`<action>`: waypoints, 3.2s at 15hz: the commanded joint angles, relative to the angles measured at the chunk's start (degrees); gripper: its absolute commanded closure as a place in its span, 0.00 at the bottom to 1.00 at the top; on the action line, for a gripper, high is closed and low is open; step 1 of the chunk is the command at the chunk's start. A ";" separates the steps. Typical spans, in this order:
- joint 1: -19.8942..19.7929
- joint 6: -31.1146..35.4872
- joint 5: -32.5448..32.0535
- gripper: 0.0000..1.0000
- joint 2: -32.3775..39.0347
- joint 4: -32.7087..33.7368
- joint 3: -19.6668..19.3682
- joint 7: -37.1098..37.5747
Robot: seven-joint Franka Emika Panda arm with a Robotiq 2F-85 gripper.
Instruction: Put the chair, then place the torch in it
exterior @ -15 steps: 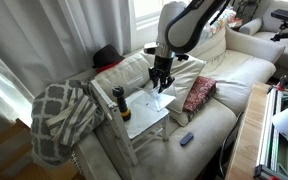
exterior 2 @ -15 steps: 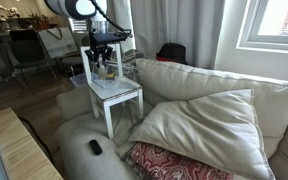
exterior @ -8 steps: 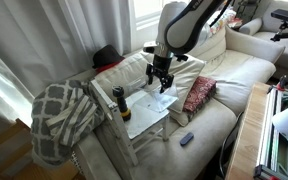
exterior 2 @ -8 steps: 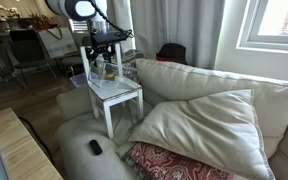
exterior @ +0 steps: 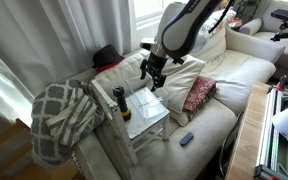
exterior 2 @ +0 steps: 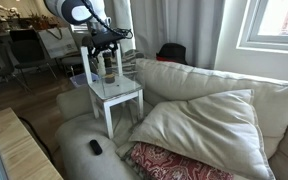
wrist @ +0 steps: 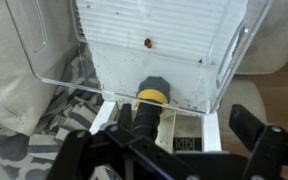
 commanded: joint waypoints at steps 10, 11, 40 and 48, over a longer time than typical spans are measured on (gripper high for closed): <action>-4.21 -14.54 3.82 0.00 3.50 11.23 3.71 0.33; -3.46 -15.82 4.39 0.00 4.98 13.24 3.03 0.28; -5.36 -21.68 32.54 0.63 27.59 33.76 7.75 -22.12; -5.23 -27.28 39.81 0.67 23.11 34.20 4.73 -22.31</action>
